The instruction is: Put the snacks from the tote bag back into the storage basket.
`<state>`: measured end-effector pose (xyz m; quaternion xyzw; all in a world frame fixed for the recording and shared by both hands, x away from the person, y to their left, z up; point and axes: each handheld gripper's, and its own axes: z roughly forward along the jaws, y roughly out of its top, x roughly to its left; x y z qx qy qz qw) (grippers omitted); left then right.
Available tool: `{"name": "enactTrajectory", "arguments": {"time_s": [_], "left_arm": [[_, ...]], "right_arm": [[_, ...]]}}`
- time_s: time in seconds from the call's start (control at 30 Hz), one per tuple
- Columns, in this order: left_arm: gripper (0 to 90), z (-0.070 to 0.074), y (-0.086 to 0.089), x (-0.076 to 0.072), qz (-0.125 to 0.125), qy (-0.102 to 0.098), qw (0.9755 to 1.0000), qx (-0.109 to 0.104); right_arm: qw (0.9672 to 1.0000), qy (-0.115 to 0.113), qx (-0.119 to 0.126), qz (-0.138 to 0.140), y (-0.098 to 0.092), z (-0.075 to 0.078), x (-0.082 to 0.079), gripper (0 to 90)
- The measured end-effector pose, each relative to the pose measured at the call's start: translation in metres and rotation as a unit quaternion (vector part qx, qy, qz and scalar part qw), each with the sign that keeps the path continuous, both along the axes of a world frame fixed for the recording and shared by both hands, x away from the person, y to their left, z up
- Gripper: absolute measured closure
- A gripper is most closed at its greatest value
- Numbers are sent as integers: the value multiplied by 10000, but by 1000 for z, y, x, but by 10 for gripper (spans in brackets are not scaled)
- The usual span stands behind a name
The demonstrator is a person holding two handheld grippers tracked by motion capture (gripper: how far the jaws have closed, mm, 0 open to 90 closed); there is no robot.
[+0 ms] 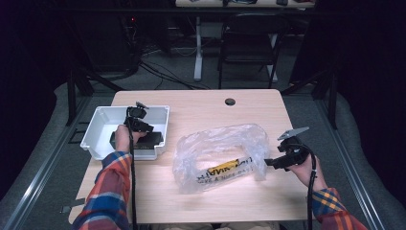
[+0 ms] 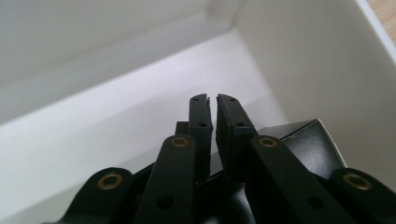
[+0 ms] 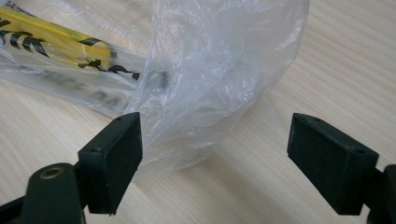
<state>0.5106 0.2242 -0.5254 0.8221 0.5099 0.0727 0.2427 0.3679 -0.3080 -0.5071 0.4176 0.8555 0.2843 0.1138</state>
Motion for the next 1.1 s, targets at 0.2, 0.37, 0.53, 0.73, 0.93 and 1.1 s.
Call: {"name": "enactTrajectory", "arguments": {"time_s": [0.2,0.37,0.53,0.73,0.93,1.1], "left_arm": [[642,8,4,-5,136,-152,9998,8],[317,33,11,-26,544,-767,9956,-39],[252,56,12,-53,627,-1119,9916,142],[232,73,7,-91,346,-1335,9902,205],[195,80,-2,-139,71,-1448,9892,229],[169,67,-10,-175,-116,-1355,9898,429]], "right_arm": [[10000,-14,16,-1,-1,1,-1,176],[9999,-111,-14,-57,-5,3,-3,175],[9998,-158,-9,-115,-10,6,-6,175],[9996,-237,22,-142,-12,8,-9,176],[9996,-237,-1,-165,-14,9,-13,176],[9995,-258,-23,-152,-14,6,-17,173]]}}
